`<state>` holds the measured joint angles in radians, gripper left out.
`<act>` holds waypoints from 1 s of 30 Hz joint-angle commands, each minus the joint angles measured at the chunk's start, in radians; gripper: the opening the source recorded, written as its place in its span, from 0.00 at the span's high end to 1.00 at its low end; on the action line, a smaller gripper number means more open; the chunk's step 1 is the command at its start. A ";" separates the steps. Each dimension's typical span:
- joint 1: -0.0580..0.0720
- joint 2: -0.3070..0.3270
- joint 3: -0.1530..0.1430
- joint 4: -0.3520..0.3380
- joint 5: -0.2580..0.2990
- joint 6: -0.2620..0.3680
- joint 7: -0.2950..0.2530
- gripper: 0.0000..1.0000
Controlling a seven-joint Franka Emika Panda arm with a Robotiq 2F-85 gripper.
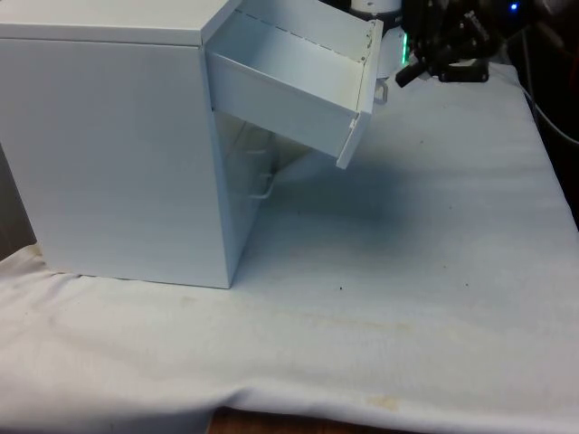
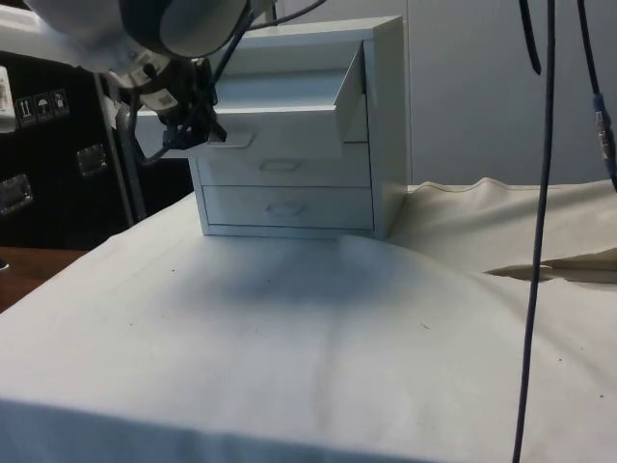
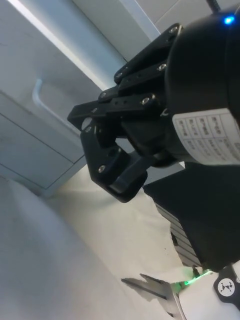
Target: Open the drawer, then close it.
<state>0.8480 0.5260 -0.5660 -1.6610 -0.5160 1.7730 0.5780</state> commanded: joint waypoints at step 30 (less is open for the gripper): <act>-0.008 -0.110 -0.037 -0.135 -0.078 0.121 -0.009 1.00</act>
<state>0.8440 0.4290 -0.5950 -1.7790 -0.5720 1.8720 0.5750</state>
